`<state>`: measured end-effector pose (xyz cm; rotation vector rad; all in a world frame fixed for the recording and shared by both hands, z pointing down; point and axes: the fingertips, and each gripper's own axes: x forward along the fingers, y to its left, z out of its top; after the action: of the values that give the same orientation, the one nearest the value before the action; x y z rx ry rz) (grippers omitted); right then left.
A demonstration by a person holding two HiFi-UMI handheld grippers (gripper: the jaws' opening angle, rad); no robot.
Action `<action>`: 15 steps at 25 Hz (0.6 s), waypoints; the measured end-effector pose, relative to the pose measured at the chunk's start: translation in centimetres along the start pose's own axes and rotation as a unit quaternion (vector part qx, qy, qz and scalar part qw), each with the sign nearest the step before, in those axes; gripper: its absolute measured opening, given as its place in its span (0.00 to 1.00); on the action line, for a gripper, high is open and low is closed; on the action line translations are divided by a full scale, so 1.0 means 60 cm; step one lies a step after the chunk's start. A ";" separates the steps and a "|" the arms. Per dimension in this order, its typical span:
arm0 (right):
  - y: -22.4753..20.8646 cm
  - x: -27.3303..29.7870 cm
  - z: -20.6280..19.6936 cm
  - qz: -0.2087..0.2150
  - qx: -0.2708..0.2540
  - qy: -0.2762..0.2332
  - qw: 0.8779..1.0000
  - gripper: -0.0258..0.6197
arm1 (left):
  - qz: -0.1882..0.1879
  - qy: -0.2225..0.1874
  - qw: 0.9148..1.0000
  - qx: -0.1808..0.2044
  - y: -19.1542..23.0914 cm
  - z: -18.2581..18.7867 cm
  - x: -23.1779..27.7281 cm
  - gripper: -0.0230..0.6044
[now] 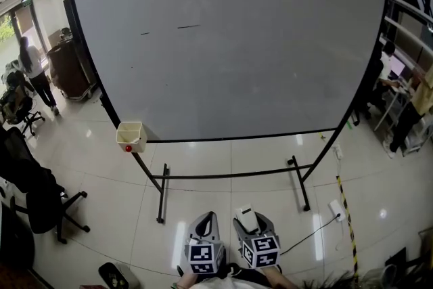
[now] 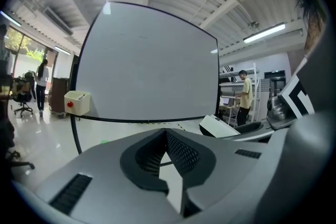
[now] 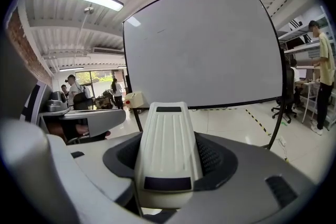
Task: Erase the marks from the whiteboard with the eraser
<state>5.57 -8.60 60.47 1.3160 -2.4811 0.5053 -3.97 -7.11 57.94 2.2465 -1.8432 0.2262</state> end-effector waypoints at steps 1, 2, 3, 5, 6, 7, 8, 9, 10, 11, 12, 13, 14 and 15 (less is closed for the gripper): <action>0.005 -0.009 -0.010 0.003 -0.002 0.003 1.000 0.46 | 0.001 0.002 1.000 -0.003 -0.008 -0.007 -0.012 0.00; 0.012 -0.017 -0.020 0.007 -0.005 0.006 1.000 0.46 | 0.002 0.004 1.000 -0.006 -0.014 -0.012 -0.024 0.00; 0.020 -0.025 -0.028 0.010 -0.008 0.008 1.000 0.47 | 0.003 0.005 1.000 -0.010 -0.019 -0.017 -0.035 0.00; 0.035 -0.039 -0.039 0.017 -0.016 0.010 1.000 0.46 | 0.003 0.007 1.000 -0.017 -0.027 -0.024 -0.052 0.00; 0.044 -0.045 -0.040 0.021 -0.019 0.011 1.000 0.46 | 0.002 0.007 1.000 -0.019 -0.029 -0.025 -0.057 0.00; 0.051 -0.050 -0.039 0.024 -0.020 0.011 0.999 0.46 | 0.000 0.006 1.000 -0.019 -0.031 -0.024 -0.061 0.00; 0.055 -0.053 -0.039 0.025 -0.022 0.011 0.999 0.46 | -0.002 0.004 1.000 -0.017 -0.032 -0.022 -0.063 0.00; 0.057 -0.055 -0.038 0.024 -0.023 0.010 0.999 0.46 | -0.004 0.001 1.000 -0.014 -0.033 -0.019 -0.063 0.00; 0.057 -0.055 -0.037 0.023 -0.022 0.010 0.999 0.47 | -0.007 -0.001 1.000 -0.012 -0.033 -0.016 -0.062 0.00; 0.058 -0.055 -0.036 0.022 -0.021 0.010 0.999 0.46 | -0.008 -0.002 1.000 -0.010 -0.032 -0.014 -0.062 0.00; 0.059 -0.055 -0.035 0.020 -0.020 0.010 1.000 0.46 | -0.008 -0.002 1.000 -0.011 -0.030 -0.011 -0.062 0.00; 0.059 -0.054 -0.034 0.019 -0.019 0.010 1.000 0.46 | -0.008 -0.002 1.000 -0.012 -0.027 -0.008 -0.063 0.00; 0.060 -0.054 -0.030 0.017 -0.018 0.008 1.000 0.47 | -0.007 -0.003 1.000 -0.012 -0.024 -0.005 -0.065 0.00; 0.061 -0.053 -0.025 0.016 -0.016 0.005 1.000 0.47 | -0.009 -0.004 1.000 -0.011 -0.022 -0.002 -0.065 0.00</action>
<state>4.36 -3.72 59.88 1.2604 -2.4947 0.4768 -3.43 -3.15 56.91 2.2507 -1.8204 0.1941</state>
